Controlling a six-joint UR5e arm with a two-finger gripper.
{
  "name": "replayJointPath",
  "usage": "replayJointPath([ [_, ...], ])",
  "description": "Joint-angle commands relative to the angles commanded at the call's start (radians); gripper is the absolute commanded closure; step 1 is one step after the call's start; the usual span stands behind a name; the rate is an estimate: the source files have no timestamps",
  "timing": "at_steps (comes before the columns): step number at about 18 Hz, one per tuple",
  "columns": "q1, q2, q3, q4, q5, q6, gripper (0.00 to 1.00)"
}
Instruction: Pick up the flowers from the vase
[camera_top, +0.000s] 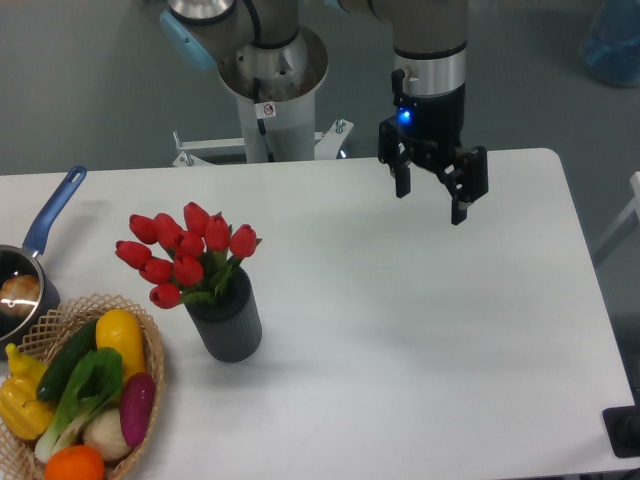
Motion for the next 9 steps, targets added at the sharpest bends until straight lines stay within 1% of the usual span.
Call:
replayJointPath([
  [4,0.0,0.0,0.005,0.0,-0.003,0.0,0.0],
  [9,-0.005,-0.002,0.0,0.0,-0.037,-0.005,0.0],
])
